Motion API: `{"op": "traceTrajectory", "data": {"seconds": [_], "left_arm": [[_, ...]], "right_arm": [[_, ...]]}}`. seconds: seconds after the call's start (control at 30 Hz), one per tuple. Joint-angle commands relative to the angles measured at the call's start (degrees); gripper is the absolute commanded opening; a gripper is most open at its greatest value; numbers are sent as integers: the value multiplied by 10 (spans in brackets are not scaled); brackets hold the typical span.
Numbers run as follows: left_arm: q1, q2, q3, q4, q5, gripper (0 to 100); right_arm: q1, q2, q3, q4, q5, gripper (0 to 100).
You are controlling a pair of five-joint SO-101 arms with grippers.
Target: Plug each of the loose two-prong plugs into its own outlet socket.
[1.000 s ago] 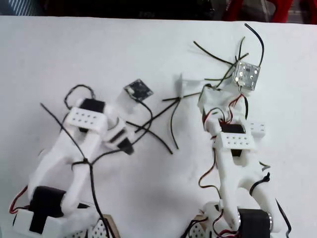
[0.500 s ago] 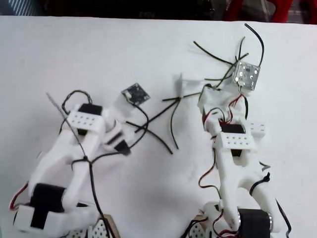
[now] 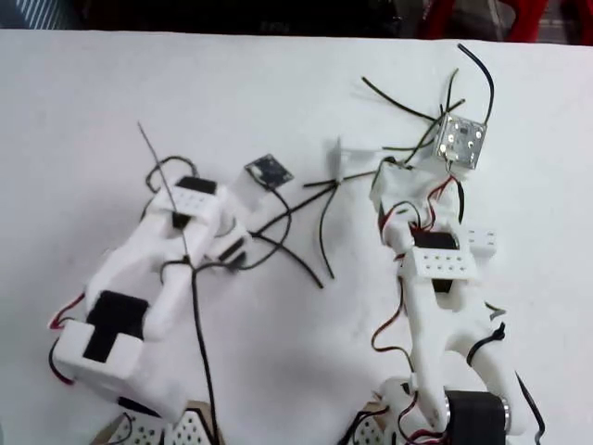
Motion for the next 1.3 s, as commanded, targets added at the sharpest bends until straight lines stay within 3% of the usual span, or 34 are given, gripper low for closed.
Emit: {"op": "traceTrajectory", "data": {"seconds": [0.0, 0.3, 0.5, 0.57, 0.8, 0.93, 1.13, 1.27], "left_arm": [[52, -3, -25, -21, 40, 68], [100, 0, -26, -99, 71, 75], [88, -11, -34, -61, 82, 327], [81, -32, -40, -41, 103, 351], [77, -217, -17, 29, 87, 351], [34, -339, 25, 47, 89, 350], [-69, -486, 132, 15, 89, 262], [-133, -558, 220, -26, 89, 228]], "right_arm": [[1, -1, -24, -8, -2, 18], [1, -1, -24, -7, -2, 18], [1, -1, -24, -7, -2, 18], [1, -1, -24, -7, -2, 18], [1, -1, -24, -7, -2, 18], [-5, -7, -23, 8, -1, 18], [-94, -7, -21, 70, 77, 18], [-163, -26, -21, 133, 84, 18]]}}
